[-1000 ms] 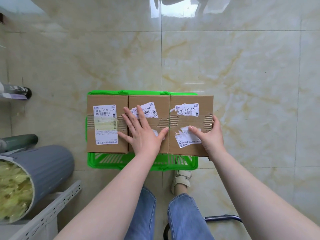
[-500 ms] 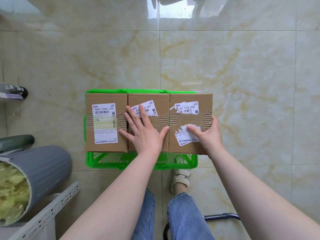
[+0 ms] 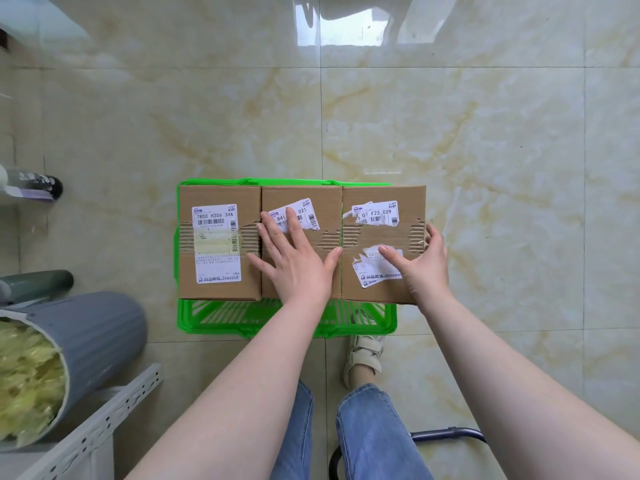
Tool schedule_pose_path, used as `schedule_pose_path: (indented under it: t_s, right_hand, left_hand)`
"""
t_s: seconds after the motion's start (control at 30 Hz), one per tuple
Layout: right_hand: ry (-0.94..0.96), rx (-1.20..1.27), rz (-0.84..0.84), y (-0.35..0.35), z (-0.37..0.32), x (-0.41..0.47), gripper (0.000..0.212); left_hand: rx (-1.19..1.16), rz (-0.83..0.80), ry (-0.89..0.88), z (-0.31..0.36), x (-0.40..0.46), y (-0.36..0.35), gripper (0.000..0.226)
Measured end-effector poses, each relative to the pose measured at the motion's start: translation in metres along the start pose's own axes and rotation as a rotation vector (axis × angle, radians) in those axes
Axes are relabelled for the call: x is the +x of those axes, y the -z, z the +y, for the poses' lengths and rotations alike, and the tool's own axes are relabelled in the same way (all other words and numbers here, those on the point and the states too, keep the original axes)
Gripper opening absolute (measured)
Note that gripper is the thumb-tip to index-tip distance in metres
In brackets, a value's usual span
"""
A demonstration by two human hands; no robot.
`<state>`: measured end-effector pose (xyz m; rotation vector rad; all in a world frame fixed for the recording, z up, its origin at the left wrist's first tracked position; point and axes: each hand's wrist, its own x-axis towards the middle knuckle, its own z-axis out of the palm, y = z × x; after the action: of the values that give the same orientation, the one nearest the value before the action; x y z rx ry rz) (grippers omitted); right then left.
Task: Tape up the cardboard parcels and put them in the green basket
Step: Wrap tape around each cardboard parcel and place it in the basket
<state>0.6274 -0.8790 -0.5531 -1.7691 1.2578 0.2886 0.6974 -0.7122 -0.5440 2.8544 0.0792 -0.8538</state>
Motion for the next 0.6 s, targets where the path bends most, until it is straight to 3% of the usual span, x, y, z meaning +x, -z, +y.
schedule_pose_path:
  t_s: [0.1,0.17,0.23,0.33,0.43,0.6]
  right_hand:
    - [0.021,-0.125,0.154,0.007,-0.013,-0.015,0.089]
    - [0.121,-0.254,0.309,0.01,-0.03,-0.032,0.066]
    - [0.199,-0.204,0.289,0.009,-0.051,-0.052,0.036]
    - [0.127,0.143,-0.078,0.0,-0.093,-0.09,0.006]
    - [-0.004,0.302,-0.465,-0.01,-0.13,-0.136,0.001]
    - [-0.023,0.34,-0.735,-0.019,-0.186,-0.221,0.003]
  left_hand:
    - [-0.045,0.03,-0.029,-0.003,-0.006,0.012,0.099]
    - [-0.174,0.063,-0.056,-0.007,-0.013,0.027,0.088]
    - [-0.397,0.044,-0.049,-0.011,-0.022,0.045,0.073]
    - [-0.791,-0.034,0.056,-0.018,-0.042,0.082,0.047]
    - [-1.149,-0.069,0.209,-0.038,-0.073,0.124,0.019]
    - [-1.537,0.084,0.455,-0.095,-0.146,0.195,0.012]
